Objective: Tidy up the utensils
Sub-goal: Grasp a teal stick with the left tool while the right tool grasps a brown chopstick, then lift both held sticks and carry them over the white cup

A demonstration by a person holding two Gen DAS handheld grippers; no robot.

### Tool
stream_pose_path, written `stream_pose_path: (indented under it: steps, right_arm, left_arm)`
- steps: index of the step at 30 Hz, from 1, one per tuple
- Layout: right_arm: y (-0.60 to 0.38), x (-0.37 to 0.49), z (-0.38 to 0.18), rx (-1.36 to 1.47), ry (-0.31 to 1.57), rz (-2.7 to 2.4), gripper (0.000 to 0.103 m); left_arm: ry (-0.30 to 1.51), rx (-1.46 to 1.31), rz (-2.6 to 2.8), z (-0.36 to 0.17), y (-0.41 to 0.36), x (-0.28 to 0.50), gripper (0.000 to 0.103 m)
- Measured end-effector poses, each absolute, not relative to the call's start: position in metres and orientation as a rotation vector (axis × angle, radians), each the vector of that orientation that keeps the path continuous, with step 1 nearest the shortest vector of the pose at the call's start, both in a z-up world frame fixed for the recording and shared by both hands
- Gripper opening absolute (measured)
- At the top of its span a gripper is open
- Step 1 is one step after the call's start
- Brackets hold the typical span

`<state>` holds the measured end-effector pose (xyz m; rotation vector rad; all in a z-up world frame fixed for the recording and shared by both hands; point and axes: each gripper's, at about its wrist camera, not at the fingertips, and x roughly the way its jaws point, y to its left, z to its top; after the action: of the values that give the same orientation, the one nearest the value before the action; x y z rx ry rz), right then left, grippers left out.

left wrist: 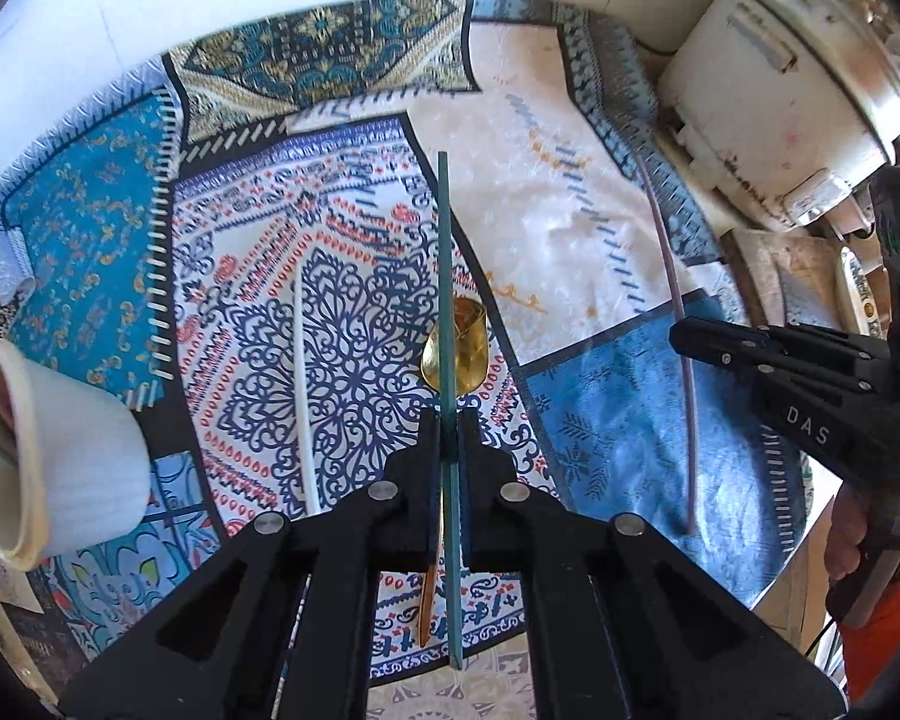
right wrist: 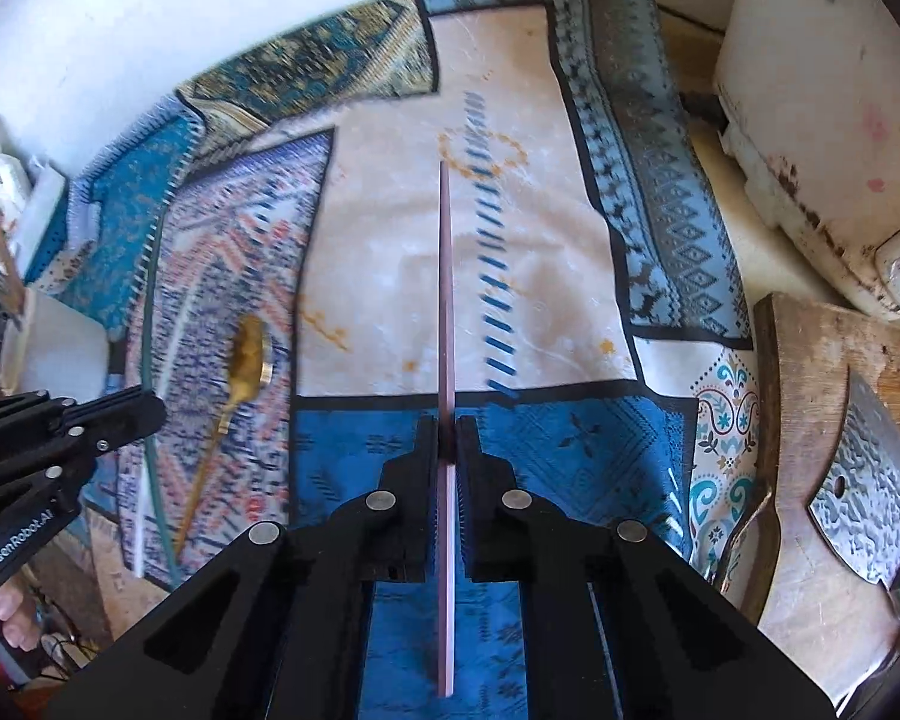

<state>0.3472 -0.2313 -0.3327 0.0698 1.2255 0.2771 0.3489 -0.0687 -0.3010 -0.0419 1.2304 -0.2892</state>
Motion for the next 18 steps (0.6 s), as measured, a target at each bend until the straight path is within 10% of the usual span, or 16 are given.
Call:
stream_pose_path:
  steps: [18]
  right_arm:
    - [-0.178, 0.320, -0.253, 0.014, 0.985, 0.321, 0.005]
  left_arm:
    - [0.983, -0.073, -0.278, -0.222, -0.040, 0.320, 0.003]
